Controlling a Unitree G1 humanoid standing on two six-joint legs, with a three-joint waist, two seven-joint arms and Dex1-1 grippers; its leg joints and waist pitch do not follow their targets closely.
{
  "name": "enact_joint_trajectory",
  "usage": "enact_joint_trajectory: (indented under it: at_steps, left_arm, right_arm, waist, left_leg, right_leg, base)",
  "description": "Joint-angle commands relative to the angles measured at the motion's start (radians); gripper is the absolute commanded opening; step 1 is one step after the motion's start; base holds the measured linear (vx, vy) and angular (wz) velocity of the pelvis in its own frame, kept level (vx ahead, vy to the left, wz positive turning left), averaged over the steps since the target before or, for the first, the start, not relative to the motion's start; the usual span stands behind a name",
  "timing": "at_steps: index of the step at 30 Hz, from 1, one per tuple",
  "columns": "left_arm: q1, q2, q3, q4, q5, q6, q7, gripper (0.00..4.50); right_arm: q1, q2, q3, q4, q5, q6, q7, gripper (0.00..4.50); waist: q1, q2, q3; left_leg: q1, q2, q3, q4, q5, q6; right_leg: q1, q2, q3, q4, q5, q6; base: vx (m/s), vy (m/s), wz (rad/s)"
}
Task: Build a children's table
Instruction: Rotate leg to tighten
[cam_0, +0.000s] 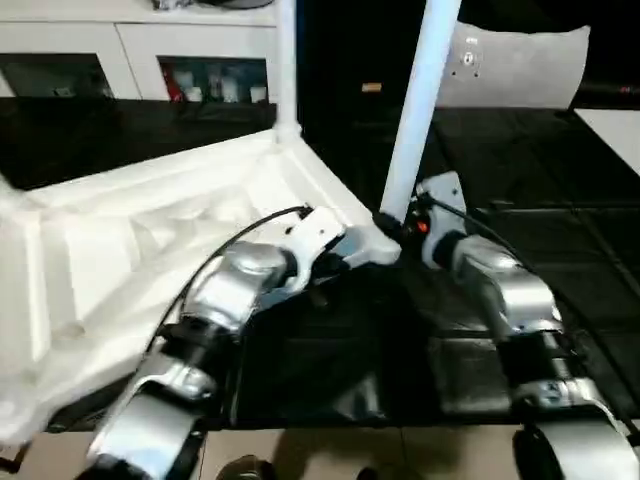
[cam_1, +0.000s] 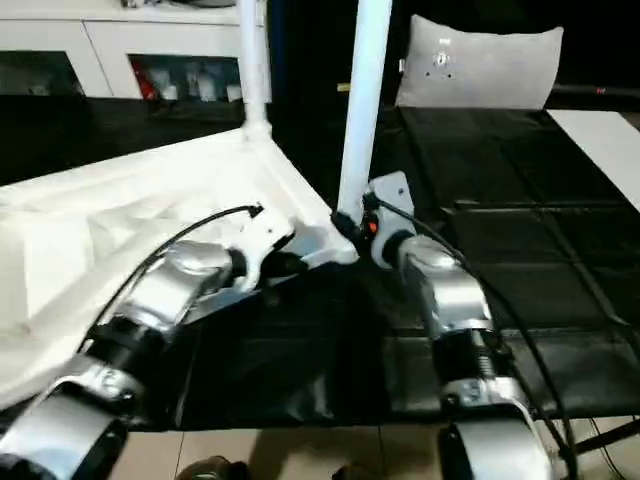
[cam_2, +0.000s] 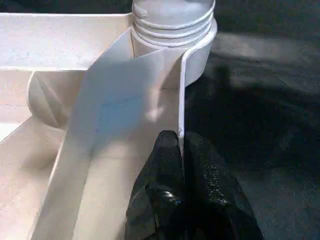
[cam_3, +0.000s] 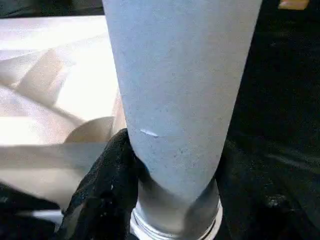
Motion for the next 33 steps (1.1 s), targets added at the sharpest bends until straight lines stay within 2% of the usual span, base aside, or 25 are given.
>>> enact_joint_trajectory:
  at_steps: [1,3,4,6,7,9,12,13,14,16,19,21,25,26,27,28,30,33]
  left_arm:
    - [-0.029,-0.058,-0.003,-0.027,-0.022,-0.026,0.032,0.0]
    - [-0.029,-0.06,-0.005,-0.024,-0.022,-0.028,0.035,0.0]
    - [-0.029,-0.056,-0.005,-0.018,-0.022,-0.032,0.035,0.0]
    - [-0.028,-0.048,-0.006,-0.011,-0.021,-0.042,0.034,0.0]
    - [-0.027,-0.045,-0.005,-0.01,-0.021,-0.043,0.033,0.0]
    - [-0.02,-0.031,-0.009,-0.012,-0.017,-0.053,0.017,0.0]
    - [-0.004,0.004,-0.021,-0.021,-0.006,-0.074,-0.025,0.0]
    - [-0.001,0.012,-0.025,-0.023,-0.003,-0.082,-0.033,0.0]
    - [0.007,0.047,-0.046,-0.016,0.01,-0.141,-0.075,0.0]
    - [0.015,0.071,-0.056,-0.018,0.012,-0.153,-0.109,0.0]
    - [0.022,0.095,-0.07,-0.024,0.015,-0.176,-0.144,0.0]
    - [0.029,0.128,-0.089,-0.023,0.02,-0.219,-0.196,0.0]
    - [0.041,0.176,-0.112,-0.028,0.009,-0.27,-0.287,0.0]
    - [0.054,0.224,-0.142,-0.049,0.004,-0.337,-0.387,0.0]
    - [0.055,0.228,-0.146,-0.051,0.005,-0.343,-0.395,0.0]
    - [0.058,0.24,-0.156,-0.056,0.008,-0.355,-0.417,0.0]
    - [0.069,0.263,-0.177,-0.078,0.006,-0.375,-0.471,0.0]
    - [0.078,0.272,-0.182,-0.093,-0.007,-0.382,-0.504,0.0]
  right_arm:
    - [0.007,0.051,0.044,0.033,0.0,0.006,0.013,2.61]
    - [0.003,0.057,0.05,0.025,0.002,0.005,0.022,2.97]
    - [0.0,0.055,0.05,0.022,0.004,0.005,0.019,3.05]
    - [0.0,0.046,0.051,0.017,0.008,0.001,0.022,3.16]
    - [0.0,0.041,0.049,0.016,0.011,0.0,0.024,3.37]
    - [0.008,0.022,0.044,0.015,0.013,-0.011,0.046,3.43]
    - [0.035,-0.022,0.04,0.004,0.019,-0.075,0.131,3.69]
    - [0.043,-0.031,0.039,-0.003,0.024,-0.088,0.156,3.77]
    - [0.073,-0.074,0.044,-0.03,0.052,-0.126,0.271,3.83]
    - [0.088,-0.113,0.054,-0.032,0.047,-0.15,0.325,4.08]
    - [0.097,-0.15,0.062,-0.03,0.044,-0.176,0.377,4.16]
    - [0.092,-0.185,0.048,-0.016,0.049,-0.202,0.416,4.4]
    - [0.087,-0.24,0.047,-0.002,0.055,-0.242,0.502,4.4]
    - [0.096,-0.298,0.073,-0.016,0.069,-0.271,0.632,4.4]
    - [0.097,-0.303,0.075,-0.018,0.07,-0.273,0.644,4.4]
    - [0.101,-0.317,0.084,-0.024,0.073,-0.286,0.68,4.4]
    - [0.118,-0.356,0.112,-0.049,0.082,-0.29,0.775,4.4]
    - [0.125,-0.371,0.123,-0.058,0.085,-0.289,0.814,4.4]
  waist:
    - [0.008,-0.006,-0.072]
    - [0.01,-0.005,-0.073]
    - [0.011,-0.001,-0.071]
    - [0.011,-0.002,-0.069]
    - [0.01,-0.001,-0.068]
    - [0.009,0.0,-0.068]
    - [0.011,-0.001,-0.069]
    - [0.012,-0.001,-0.069]
    - [0.015,-0.004,-0.069]
    - [0.021,-0.003,-0.071]
    - [0.023,-0.003,-0.071]
    - [0.024,-0.003,-0.07]
    - [0.03,-0.001,-0.071]
    - [0.034,-0.002,-0.071]
    - [0.037,-0.005,-0.072]
    - [0.04,-0.001,-0.072]
    - [0.049,0.0,-0.073]
    - [0.056,0.0,-0.072]
  left_leg:
    - [0.017,0.085,-0.045,-0.07,-0.085,0.071]
    - [0.016,0.085,-0.045,-0.07,-0.059,0.095]
    - [0.018,0.086,-0.044,-0.07,-0.066,0.101]
    - [0.019,0.088,-0.045,-0.073,-0.089,0.098]
    - [0.021,0.091,-0.046,-0.076,-0.107,0.089]
    - [0.023,0.092,-0.046,-0.078,-0.125,0.076]
    - [0.022,0.092,-0.044,-0.076,-0.123,0.073]
    - [0.021,0.092,-0.045,-0.076,-0.118,0.079]
    - [0.02,0.09,-0.044,-0.074,-0.117,0.09]
    - [0.019,0.092,-0.044,-0.072,-0.104,0.104]
    - [0.02,0.093,-0.043,-0.072,-0.106,0.106]
    - [0.021,0.094,-0.044,-0.073,-0.116,0.102]
    - [0.024,0.096,-0.042,-0.073,-0.116,0.095]
    - [0.022,0.096,-0.042,-0.072,-0.118,0.101]
    - [0.022,0.098,-0.042,-0.071,-0.118,0.105]
    - [0.022,0.1,-0.04,-0.071,-0.108,0.111]
    - [0.023,0.102,-0.04,-0.07,-0.101,0.121]
    - [0.024,0.104,-0.039,-0.07,-0.108,0.119]
  right_leg:
    - [0.05,-0.108,0.054,-0.073,-0.028,-0.248]
    - [0.052,-0.107,0.052,-0.068,0.026,-0.26]
    - [0.051,-0.107,0.051,-0.071,0.027,-0.265]
    - [0.052,-0.108,0.051,-0.075,-0.009,-0.265]
    - [0.051,-0.108,0.05,-0.078,-0.038,-0.263]
    - [0.051,-0.107,0.051,-0.08,-0.062,-0.26]
    - [0.052,-0.109,0.052,-0.079,-0.043,-0.257]
    - [0.053,-0.109,0.052,-0.077,-0.027,-0.26]
    - [0.056,-0.111,0.053,-0.079,-0.021,-0.256]
    - [0.056,-0.112,0.052,-0.077,-0.013,-0.255]
    - [0.054,-0.111,0.051,-0.078,-0.035,-0.259]
    - [0.052,-0.109,0.05,-0.08,-0.067,-0.257]
    - [0.051,-0.107,0.049,-0.077,-0.058,-0.262]
    - [0.051,-0.109,0.049,-0.076,-0.053,-0.263]
    - [0.054,-0.109,0.047,-0.075,-0.052,-0.261]
    - [0.05,-0.108,0.048,-0.072,-0.038,-0.263]
    - [0.049,-0.108,0.046,-0.068,-0.021,-0.269]
    - [0.046,-0.109,0.046,-0.069,-0.038,-0.272]
  base:
    - [0.0,0.0,0.0]
    - [0.0,0.0,0.0]
    - [0.0,0.0,0.0]
    - [0.0,0.0,0.0]
    - [0.0,0.0,0.0]
    - [0.0,0.0,0.0]
    - [0.0,0.0,0.0]
    - [0.0,0.0,0.0]
    - [0.0,0.0,0.0]
    - [0.0,0.0,0.0]
    - [0.0,0.0,0.0]
    - [0.0,0.0,0.0]
    - [0.0,0.0,0.0]
    - [0.0,0.0,0.0]
    - [0.0,0.0,0.0]
    - [0.0,0.0,0.0]
    - [0.0,0.0,0.0]
    - [0.0,0.0,0.0]
